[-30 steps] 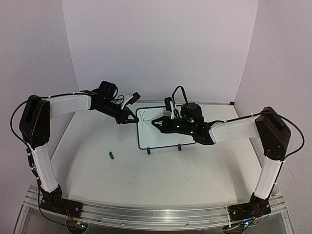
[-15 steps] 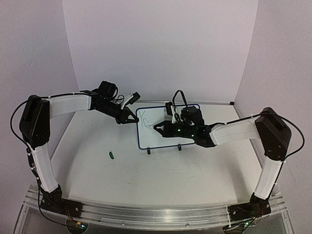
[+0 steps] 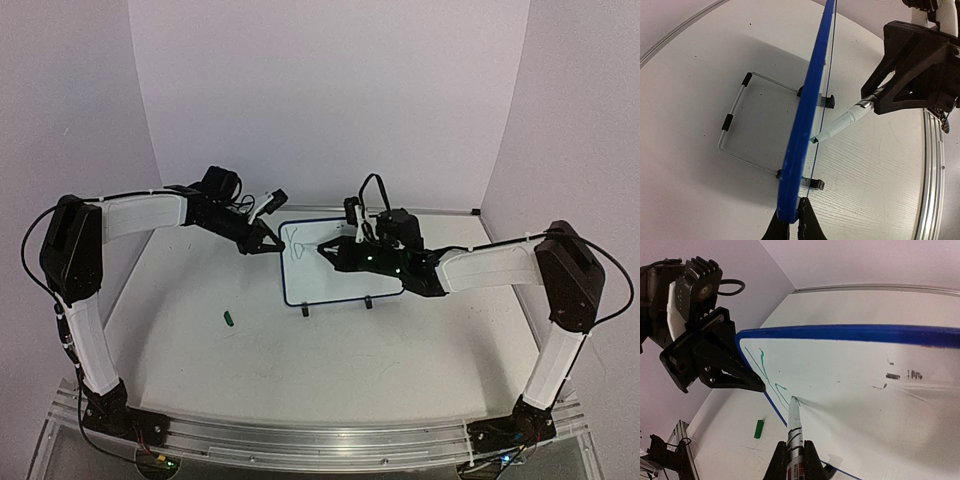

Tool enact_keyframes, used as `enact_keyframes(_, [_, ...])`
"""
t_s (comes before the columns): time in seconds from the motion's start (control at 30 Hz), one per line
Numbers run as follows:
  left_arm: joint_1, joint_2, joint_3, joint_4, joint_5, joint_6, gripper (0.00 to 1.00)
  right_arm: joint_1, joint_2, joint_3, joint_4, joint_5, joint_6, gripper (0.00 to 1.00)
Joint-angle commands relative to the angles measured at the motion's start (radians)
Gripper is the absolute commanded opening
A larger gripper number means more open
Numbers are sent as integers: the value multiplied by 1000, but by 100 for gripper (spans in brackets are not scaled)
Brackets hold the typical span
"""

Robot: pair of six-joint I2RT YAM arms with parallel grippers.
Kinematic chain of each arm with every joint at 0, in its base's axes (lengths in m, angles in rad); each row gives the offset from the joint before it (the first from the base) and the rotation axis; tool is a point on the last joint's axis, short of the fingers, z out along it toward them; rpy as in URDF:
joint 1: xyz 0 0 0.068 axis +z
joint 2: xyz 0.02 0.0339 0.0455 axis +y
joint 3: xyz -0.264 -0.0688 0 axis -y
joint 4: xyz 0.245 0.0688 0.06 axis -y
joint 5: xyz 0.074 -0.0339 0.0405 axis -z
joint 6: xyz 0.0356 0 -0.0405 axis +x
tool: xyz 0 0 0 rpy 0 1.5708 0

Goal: Write a sentence on the whiteboard
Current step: Write on the whiteboard with the whiteboard marker without the cap.

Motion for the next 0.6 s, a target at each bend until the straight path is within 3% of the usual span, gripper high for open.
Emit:
enact_keyframes(0.0, [9, -25, -10, -22, -117, 42, 0, -6, 24, 56, 13, 6, -8, 0])
enact_keyframes(0.3, [9, -25, -9, -21, -118, 42, 0, -7, 24, 57, 16, -25, -12, 0])
enact_keyframes(0.57, [9, -28, -9, -22, -120, 42, 0, -7, -93, -27, 59, -72, -23, 0])
